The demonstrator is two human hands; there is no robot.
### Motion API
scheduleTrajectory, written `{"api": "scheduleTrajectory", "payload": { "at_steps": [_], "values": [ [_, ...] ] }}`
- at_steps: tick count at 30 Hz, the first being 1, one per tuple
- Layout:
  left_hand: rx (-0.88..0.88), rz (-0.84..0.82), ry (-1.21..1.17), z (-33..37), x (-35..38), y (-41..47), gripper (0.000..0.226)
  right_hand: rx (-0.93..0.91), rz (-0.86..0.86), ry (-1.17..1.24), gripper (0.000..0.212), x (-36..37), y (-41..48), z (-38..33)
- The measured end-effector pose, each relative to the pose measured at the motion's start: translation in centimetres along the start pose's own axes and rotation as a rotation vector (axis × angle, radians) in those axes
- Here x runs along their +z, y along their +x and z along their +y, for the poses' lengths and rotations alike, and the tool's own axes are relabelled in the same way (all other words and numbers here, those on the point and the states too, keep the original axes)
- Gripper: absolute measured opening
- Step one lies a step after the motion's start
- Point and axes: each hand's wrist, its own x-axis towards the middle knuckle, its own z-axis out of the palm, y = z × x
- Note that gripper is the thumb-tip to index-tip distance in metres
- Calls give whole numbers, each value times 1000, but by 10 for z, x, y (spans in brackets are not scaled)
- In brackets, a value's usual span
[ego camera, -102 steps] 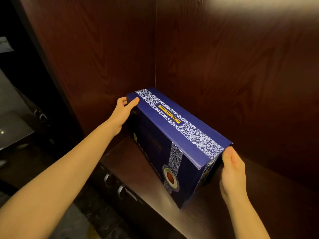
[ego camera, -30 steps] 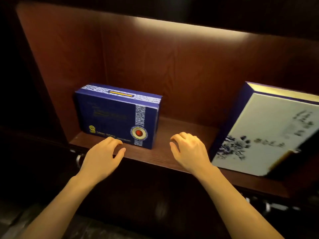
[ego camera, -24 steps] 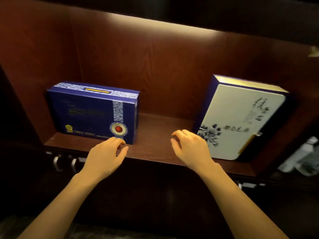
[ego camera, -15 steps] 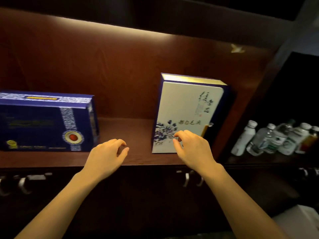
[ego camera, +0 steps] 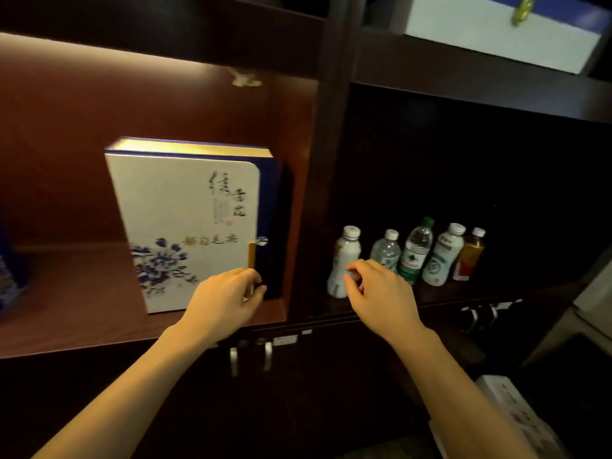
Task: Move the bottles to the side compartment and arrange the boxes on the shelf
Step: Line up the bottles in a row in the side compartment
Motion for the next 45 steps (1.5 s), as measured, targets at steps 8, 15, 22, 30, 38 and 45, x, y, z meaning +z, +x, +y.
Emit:
{"api": "scheduleTrajectory", "payload": {
  "at_steps": [8, 15, 22, 30, 38, 45],
  "values": [
    [113, -79, -74, 107, 71, 62, 25, 136, 16, -15, 22, -20, -15, 120],
    [224, -104, -132, 184, 141, 115, 23, 228, 26, -48, 21, -22, -11, 202],
    [240, -151, -273, 249, 215, 180, 24, 295, -6, -60, 18, -12, 17, 290],
    [114, -274, -398, 301, 289, 237, 33, 367, -19, -41, 15, 2, 45, 380],
    [-136, -351, -379, 337, 360, 254, 86, 471, -58, 123, 21, 39, 53, 480],
    [-364, -206, -542, 362, 393, 262, 103, 513, -123, 394, 87, 74, 68, 538]
  ]
}}
